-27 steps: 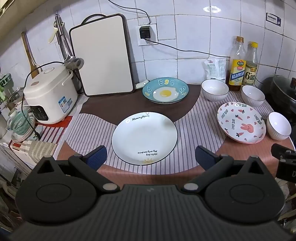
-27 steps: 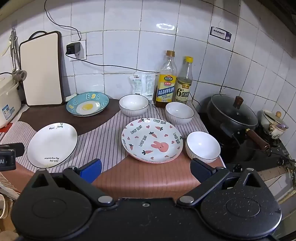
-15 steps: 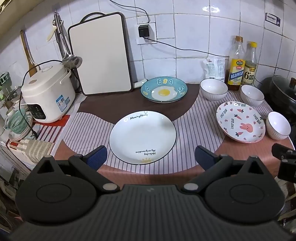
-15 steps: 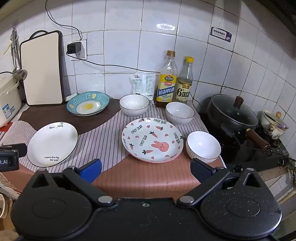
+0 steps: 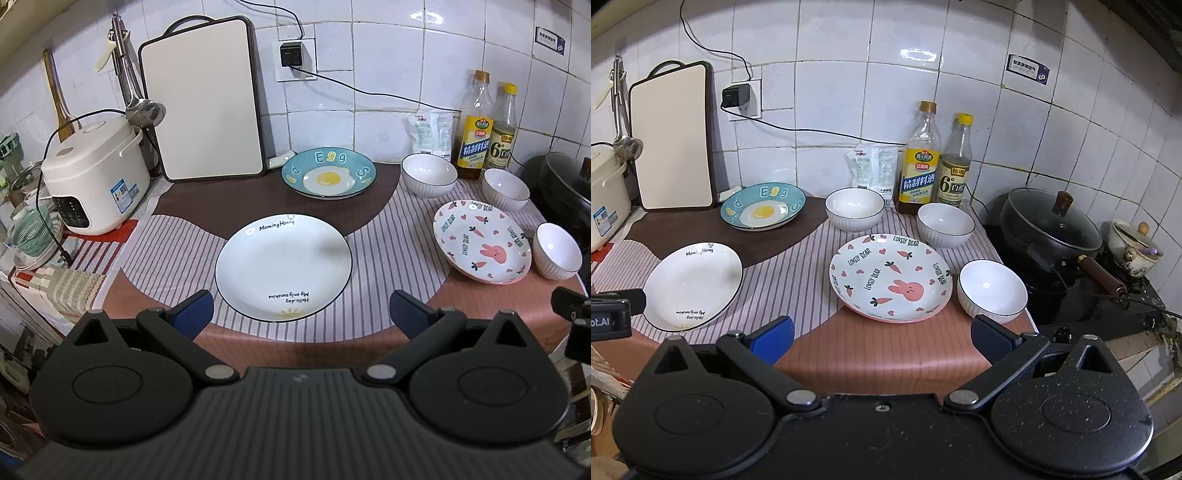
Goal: Organize plates and bowls
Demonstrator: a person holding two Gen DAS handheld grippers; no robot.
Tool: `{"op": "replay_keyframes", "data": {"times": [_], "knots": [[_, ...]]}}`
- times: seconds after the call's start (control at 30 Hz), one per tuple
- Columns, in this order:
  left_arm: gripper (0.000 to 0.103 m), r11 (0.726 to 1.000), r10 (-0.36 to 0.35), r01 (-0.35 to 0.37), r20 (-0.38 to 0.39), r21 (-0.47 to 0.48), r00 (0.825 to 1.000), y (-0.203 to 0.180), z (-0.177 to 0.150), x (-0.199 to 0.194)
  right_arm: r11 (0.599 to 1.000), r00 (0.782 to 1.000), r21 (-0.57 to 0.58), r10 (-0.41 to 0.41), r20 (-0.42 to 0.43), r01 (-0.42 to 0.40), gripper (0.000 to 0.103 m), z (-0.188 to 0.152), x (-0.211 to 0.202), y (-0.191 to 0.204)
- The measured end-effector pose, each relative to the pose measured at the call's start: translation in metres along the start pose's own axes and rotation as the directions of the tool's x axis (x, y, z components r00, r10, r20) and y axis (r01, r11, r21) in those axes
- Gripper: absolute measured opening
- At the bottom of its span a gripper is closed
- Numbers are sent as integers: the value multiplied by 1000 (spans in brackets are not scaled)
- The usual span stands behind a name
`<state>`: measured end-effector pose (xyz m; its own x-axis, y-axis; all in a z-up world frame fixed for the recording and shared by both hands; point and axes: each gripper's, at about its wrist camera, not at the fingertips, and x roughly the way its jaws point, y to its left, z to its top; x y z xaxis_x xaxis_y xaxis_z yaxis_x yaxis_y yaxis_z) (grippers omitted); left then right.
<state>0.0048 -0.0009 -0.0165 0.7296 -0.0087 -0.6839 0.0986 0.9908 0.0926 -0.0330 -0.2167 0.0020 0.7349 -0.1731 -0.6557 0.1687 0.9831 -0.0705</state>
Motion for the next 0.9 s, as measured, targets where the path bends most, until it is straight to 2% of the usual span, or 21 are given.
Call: {"op": "replay_keyframes", "data": {"times": [0.9], "knots": [[103, 998, -29, 32, 58, -46, 998, 9, -11, -7, 1000, 1000, -18, 3, 12, -2, 103, -5, -3, 5]]}}
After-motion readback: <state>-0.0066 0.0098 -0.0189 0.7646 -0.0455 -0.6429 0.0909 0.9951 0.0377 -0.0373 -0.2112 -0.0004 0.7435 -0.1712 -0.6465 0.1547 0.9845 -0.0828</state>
